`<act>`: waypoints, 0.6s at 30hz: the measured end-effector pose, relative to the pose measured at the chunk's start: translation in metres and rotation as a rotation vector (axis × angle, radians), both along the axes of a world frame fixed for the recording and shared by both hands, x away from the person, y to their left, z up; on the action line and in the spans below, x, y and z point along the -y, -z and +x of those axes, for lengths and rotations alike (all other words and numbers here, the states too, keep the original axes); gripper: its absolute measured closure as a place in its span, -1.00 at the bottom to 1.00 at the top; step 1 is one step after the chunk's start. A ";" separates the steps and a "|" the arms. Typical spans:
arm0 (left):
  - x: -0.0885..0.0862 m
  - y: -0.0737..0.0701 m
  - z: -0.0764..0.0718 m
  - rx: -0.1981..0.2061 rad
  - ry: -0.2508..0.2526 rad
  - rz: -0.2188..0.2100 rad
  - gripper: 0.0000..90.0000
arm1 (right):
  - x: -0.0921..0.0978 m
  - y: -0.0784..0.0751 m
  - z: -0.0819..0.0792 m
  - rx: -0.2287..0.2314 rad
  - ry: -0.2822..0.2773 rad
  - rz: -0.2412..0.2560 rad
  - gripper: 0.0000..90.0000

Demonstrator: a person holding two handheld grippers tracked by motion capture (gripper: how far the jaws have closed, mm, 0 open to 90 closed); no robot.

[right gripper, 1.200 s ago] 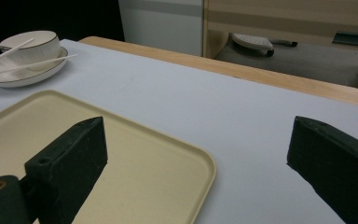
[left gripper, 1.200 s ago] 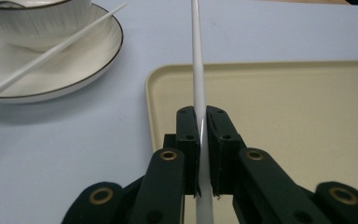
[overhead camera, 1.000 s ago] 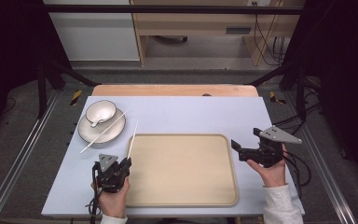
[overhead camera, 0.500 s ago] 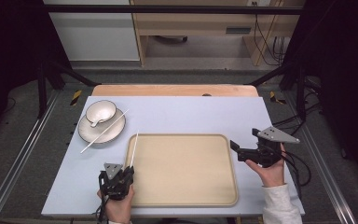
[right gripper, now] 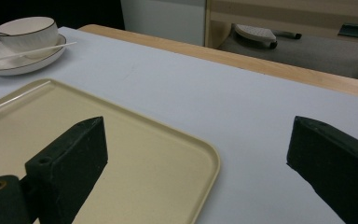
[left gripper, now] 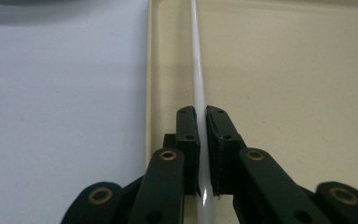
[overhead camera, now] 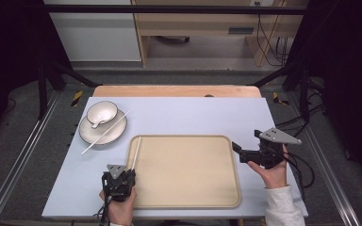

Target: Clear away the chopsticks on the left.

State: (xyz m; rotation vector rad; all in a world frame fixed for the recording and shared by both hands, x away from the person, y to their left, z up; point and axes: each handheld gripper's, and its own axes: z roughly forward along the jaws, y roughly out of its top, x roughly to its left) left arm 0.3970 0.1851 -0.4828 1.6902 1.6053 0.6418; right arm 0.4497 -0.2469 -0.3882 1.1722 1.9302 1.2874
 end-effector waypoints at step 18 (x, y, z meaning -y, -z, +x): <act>-0.003 -0.006 0.003 -0.003 0.035 -0.002 0.71 | 0.001 -0.001 -0.001 0.000 0.000 0.003 -0.88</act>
